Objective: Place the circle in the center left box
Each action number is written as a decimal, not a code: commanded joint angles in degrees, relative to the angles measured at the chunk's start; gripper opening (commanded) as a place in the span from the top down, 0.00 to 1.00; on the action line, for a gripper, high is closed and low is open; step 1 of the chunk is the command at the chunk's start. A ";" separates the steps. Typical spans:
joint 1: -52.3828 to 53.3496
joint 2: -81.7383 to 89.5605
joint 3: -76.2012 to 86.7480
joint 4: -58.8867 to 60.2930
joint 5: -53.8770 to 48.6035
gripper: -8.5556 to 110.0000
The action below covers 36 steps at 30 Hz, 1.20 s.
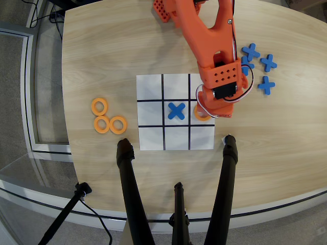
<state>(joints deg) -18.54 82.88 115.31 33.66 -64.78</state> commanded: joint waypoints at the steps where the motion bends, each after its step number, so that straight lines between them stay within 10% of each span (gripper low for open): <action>1: 0.44 1.76 -1.58 1.49 0.00 0.90; 18: 1.76 15.73 -7.47 14.59 0.44 0.87; 36: 12.57 100.99 47.29 31.29 -12.74 0.87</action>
<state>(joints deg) -8.26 176.13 155.21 65.30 -75.23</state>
